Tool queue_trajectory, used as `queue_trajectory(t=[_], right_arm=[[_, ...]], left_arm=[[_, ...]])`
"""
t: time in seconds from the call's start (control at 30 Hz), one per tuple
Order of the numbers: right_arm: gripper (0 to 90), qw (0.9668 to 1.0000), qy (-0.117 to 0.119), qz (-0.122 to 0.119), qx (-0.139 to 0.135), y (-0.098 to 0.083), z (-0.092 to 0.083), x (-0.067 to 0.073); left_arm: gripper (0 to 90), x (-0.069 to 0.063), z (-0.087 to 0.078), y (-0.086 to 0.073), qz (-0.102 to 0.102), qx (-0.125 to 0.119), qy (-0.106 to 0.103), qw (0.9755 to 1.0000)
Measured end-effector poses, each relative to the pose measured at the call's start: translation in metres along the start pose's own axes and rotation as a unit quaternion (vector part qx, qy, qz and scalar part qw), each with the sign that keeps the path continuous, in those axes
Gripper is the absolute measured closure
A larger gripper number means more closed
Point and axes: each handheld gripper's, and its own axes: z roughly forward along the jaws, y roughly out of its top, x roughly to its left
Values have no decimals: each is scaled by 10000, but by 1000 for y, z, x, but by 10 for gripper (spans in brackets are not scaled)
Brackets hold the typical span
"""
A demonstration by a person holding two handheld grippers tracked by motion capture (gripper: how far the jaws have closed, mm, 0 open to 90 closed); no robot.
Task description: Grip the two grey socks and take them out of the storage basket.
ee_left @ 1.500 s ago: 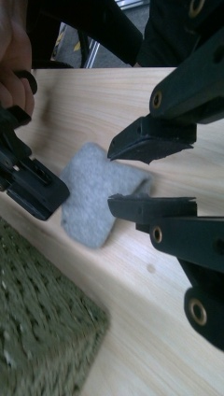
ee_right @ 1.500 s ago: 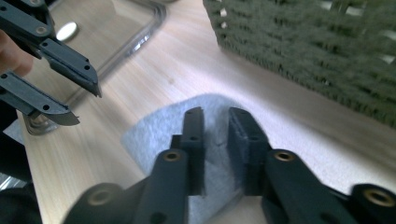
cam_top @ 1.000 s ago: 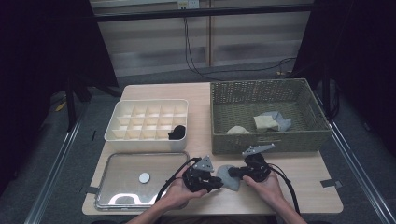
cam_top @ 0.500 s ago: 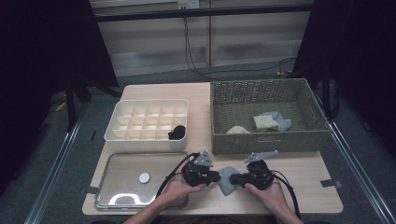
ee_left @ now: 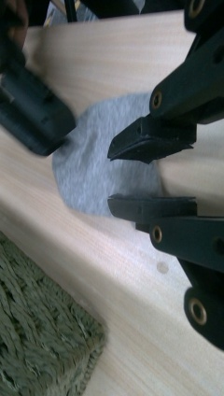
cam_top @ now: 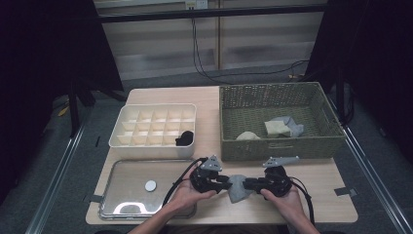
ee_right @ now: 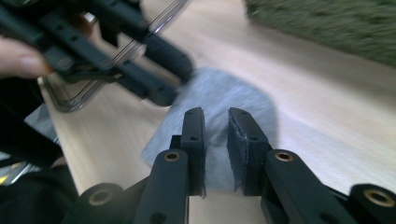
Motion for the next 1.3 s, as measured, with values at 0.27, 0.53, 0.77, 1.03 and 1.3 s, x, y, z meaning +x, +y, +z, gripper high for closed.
queue_trajectory(t=[0.27,0.53,0.77,1.03,1.3], right_arm=[[722,9994,-274,207,-43,-4,-8,-14],[708,9988,-382,242,211,-6,-1,-20],[839,9985,-419,318,172,-5,-2,-21],[863,9987,-229,360,-271,1,-15,-19],[856,9983,-59,267,-508,12,-23,-7]], left_arm=[[737,-10,5,-2,80,104,-188,9997],[710,-5,13,-2,11,203,-110,9997],[703,-4,14,-2,3,186,-77,9998],[678,-2,15,-1,-66,120,-21,9999],[650,-3,1,3,-6,-4,-94,10000]])
